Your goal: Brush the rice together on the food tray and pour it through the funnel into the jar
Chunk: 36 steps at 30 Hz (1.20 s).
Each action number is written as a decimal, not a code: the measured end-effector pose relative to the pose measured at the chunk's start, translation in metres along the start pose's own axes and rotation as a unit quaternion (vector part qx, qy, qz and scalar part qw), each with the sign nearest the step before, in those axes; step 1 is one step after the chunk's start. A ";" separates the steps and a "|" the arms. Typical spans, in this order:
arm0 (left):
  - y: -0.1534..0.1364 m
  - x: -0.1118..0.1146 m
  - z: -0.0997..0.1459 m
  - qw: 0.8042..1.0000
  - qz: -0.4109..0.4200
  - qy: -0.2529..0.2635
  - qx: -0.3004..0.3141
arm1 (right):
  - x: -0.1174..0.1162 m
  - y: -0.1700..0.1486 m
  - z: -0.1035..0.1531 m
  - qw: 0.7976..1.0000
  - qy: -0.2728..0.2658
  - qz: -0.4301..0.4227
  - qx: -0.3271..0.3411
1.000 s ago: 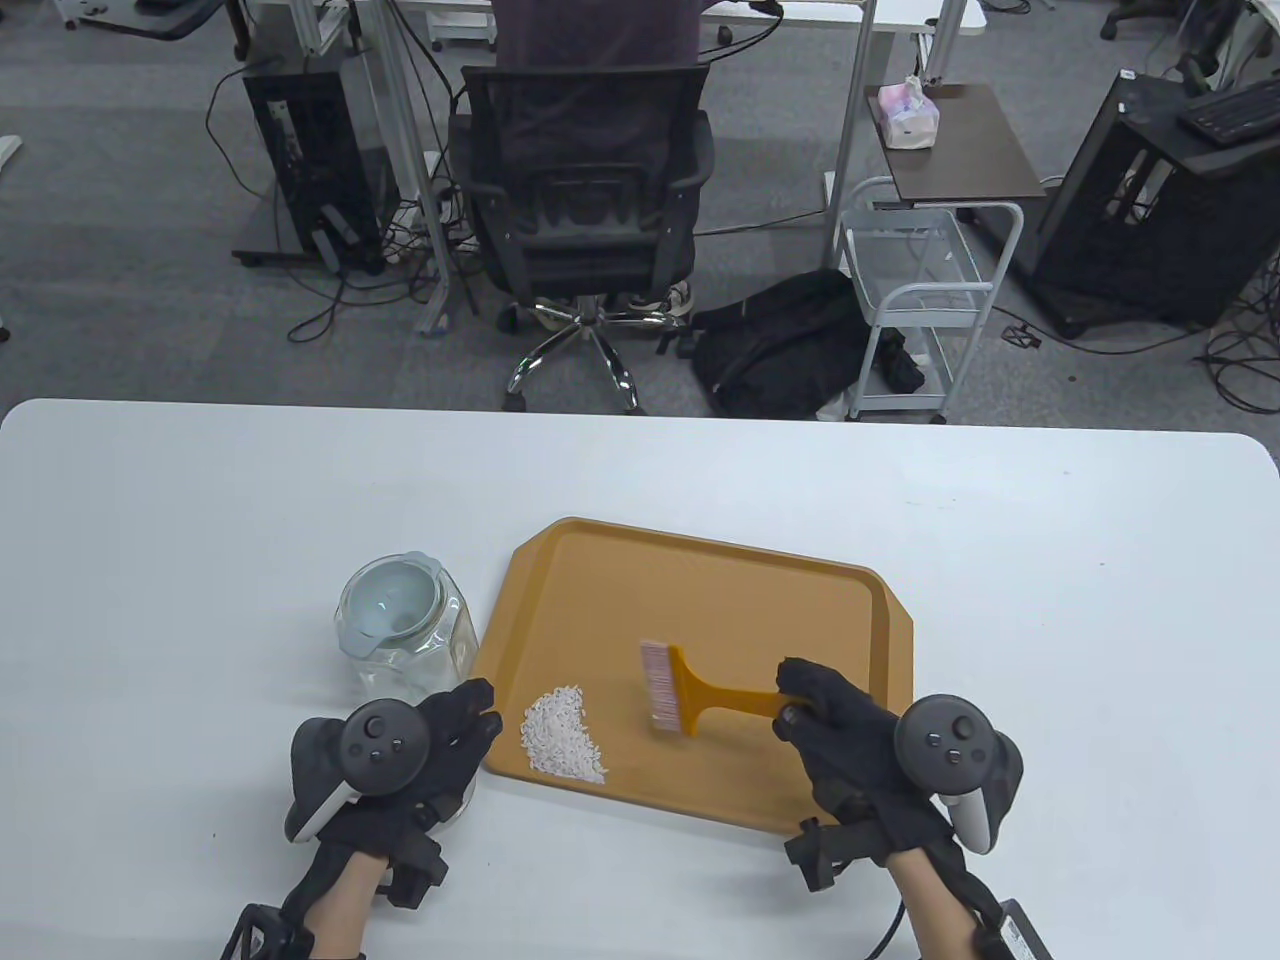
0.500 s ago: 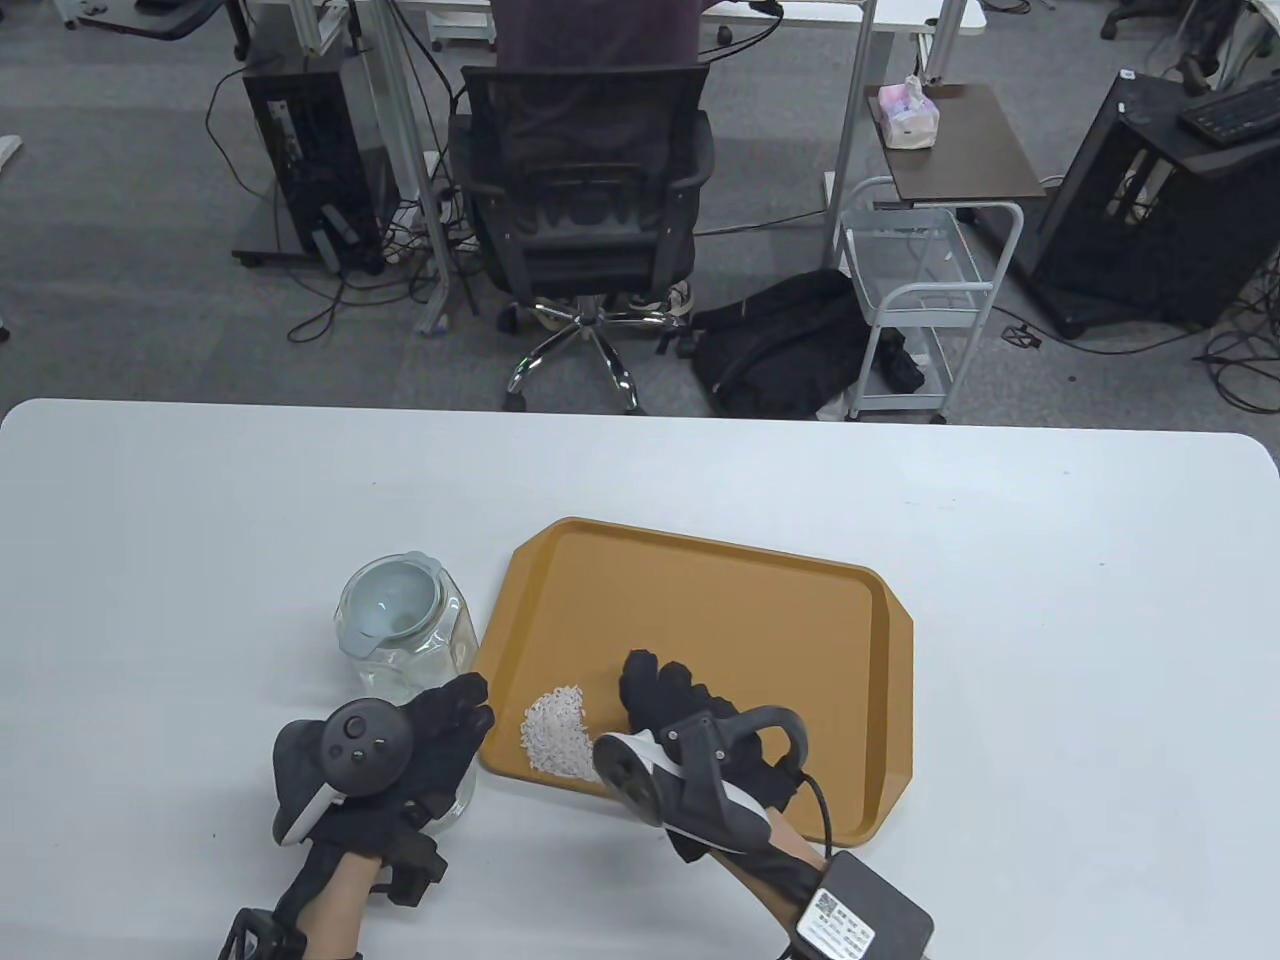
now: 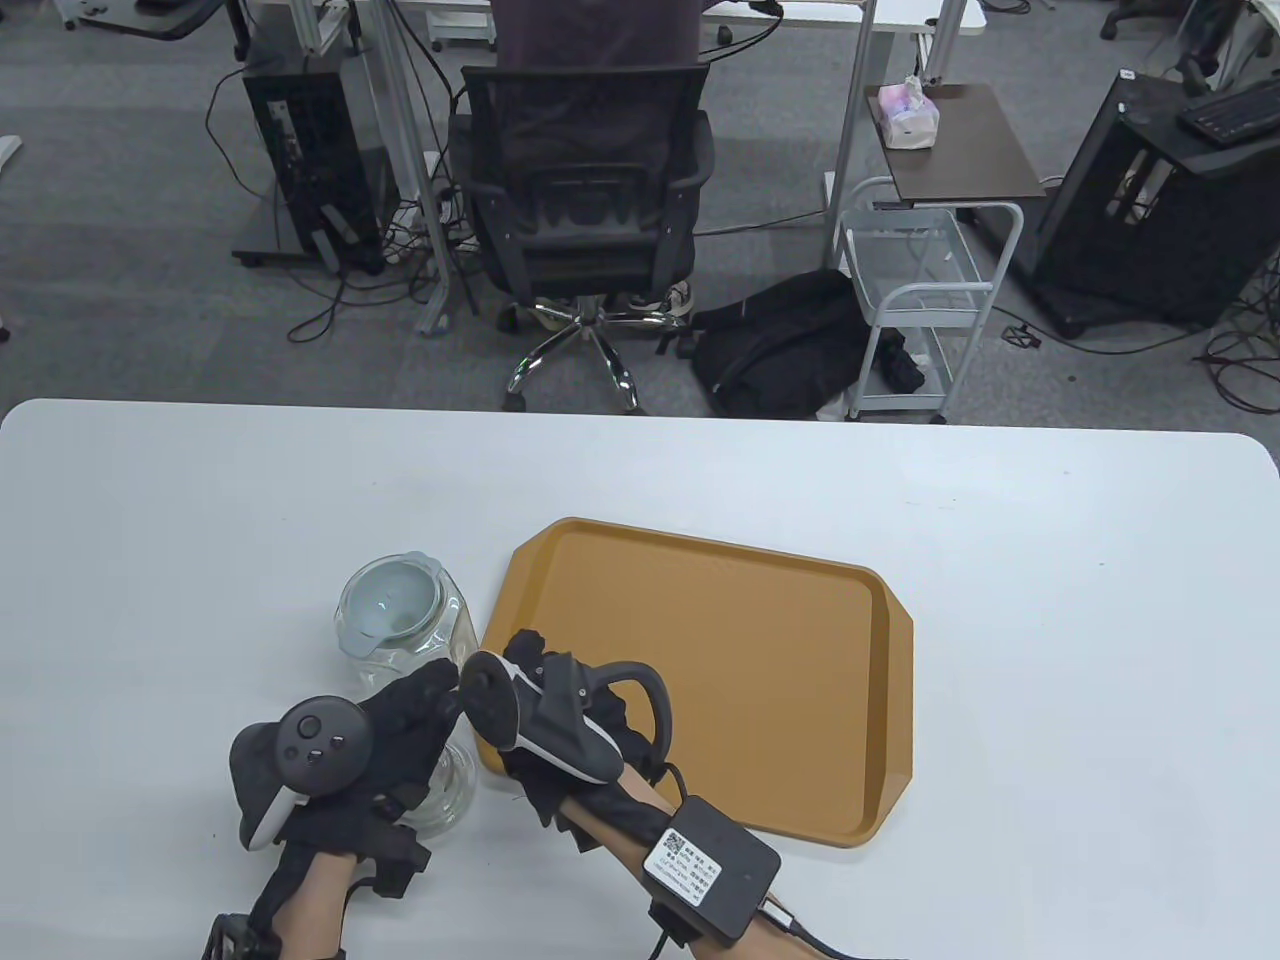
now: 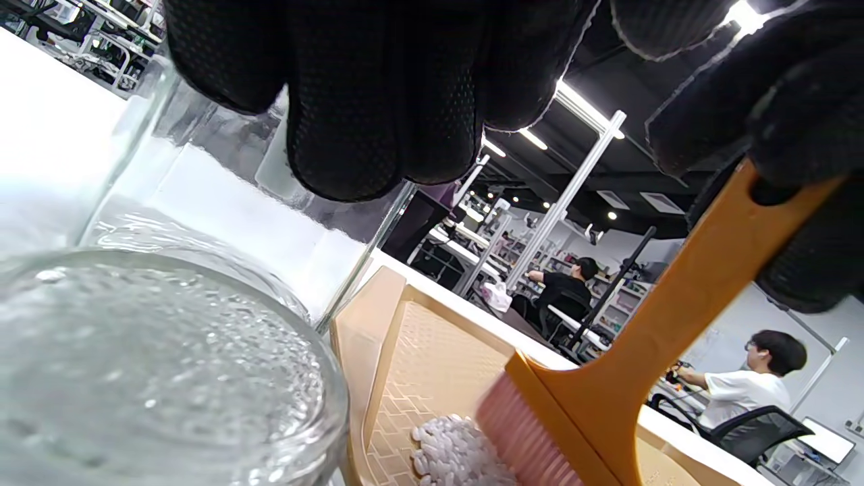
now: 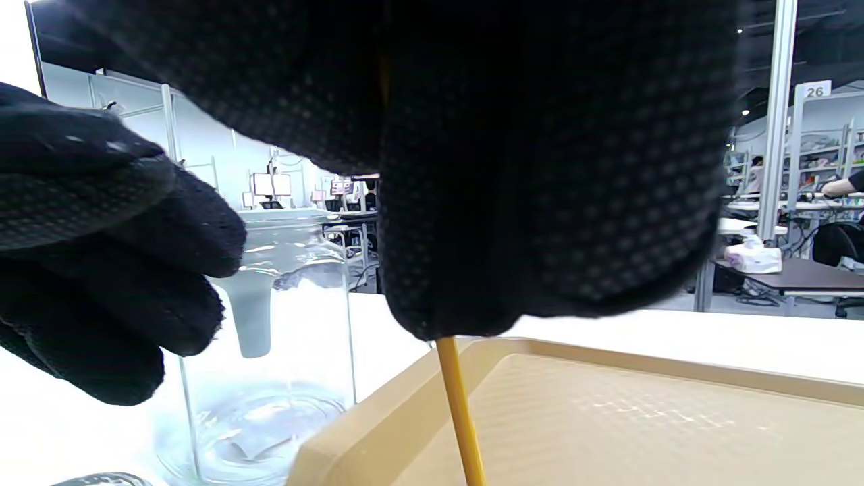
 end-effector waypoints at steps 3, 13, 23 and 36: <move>0.000 0.000 0.000 1.000 -0.003 0.001 0.001 | -0.001 0.005 -0.006 1.000 0.011 -0.025 -0.008; 0.000 0.000 0.001 1.000 -0.006 -0.001 -0.005 | 0.024 -0.042 -0.009 0.997 -0.020 -0.069 -0.028; 0.002 0.002 0.000 1.000 -0.018 -0.005 -0.006 | 0.033 -0.098 0.010 0.997 -0.040 -0.058 -0.024; 0.001 0.001 0.000 1.000 -0.012 -0.005 -0.007 | -0.006 0.012 0.045 0.974 -0.149 0.152 0.073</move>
Point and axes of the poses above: the tracker on the back of each hand, its own y axis roughly to the thumb side, its own z axis roughly from the fingertips to the wrist, x = y × z, the point moved 2 cm from there along -z, roughly from the wrist to the fingertips, and after that the axes turned 14 degrees about -x, right-handed, at the moved point
